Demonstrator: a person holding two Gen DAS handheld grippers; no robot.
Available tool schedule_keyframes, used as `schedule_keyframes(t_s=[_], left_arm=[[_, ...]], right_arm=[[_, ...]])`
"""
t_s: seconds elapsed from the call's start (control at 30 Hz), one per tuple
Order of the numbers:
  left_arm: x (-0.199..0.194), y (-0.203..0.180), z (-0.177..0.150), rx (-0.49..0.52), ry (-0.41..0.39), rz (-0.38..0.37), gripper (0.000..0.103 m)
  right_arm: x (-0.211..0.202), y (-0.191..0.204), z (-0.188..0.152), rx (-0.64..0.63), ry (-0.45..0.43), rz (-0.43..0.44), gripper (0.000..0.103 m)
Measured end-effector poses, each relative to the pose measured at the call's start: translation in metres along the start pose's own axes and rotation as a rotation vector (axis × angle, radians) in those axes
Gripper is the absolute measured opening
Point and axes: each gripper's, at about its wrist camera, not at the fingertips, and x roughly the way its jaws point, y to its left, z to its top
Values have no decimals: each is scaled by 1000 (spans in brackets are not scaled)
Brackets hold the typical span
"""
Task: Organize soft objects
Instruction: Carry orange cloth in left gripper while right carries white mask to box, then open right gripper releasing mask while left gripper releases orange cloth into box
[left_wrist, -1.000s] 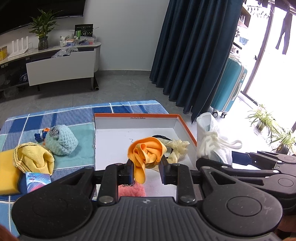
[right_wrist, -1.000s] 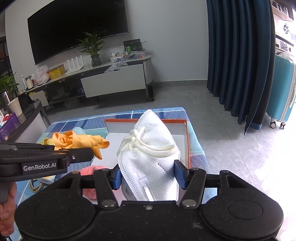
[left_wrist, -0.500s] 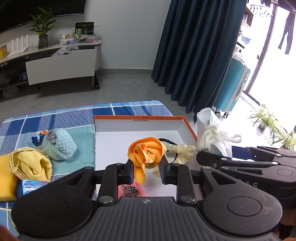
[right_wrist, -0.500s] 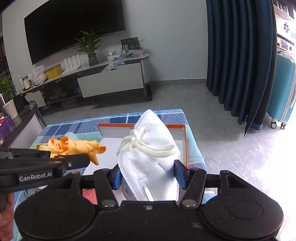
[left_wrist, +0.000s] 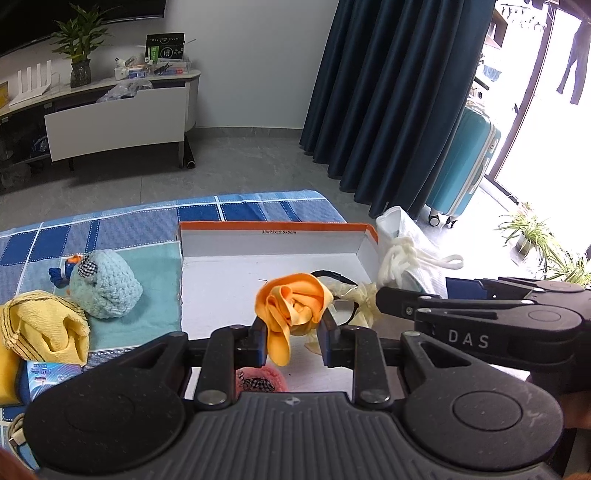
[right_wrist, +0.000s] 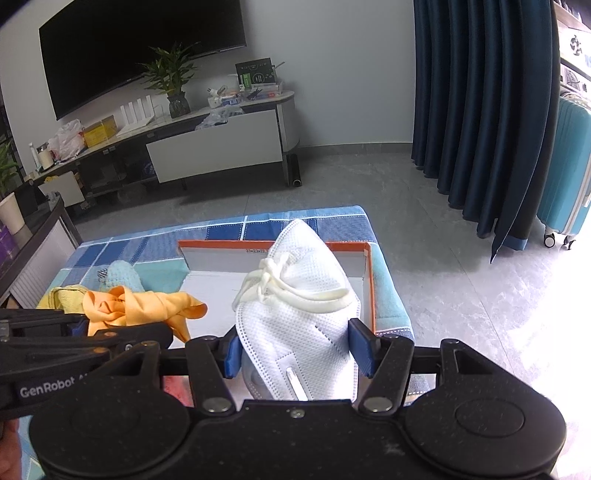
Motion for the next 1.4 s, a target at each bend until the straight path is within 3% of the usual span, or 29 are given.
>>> schedule_keyframes(t_s=[0.37, 0.53, 0.83, 0.93, 0.97, 1.1, 1.4], left_arm=[[14, 2, 2, 1, 20, -4, 27], [18, 2, 1, 8, 32, -14, 27], [23, -6, -5, 20, 63, -52, 28], [24, -12, -9, 37, 79, -89, 35], [24, -14, -10, 38, 79, -88, 44], [19, -17, -13, 45, 77, -89, 66], [-7, -8, -11, 9, 48, 11, 78]], right_arm=[[31, -6, 11, 11, 43, -19, 73], [33, -10, 16, 41, 20, -4, 78], [12, -15, 18, 78, -53, 25, 79], [1, -12, 18, 79, -79, 27, 79], [-2, -12, 18, 78, -83, 28, 79], [-13, -8, 18, 65, -99, 25, 79], [-37, 4, 11, 54, -122, 31, 79]])
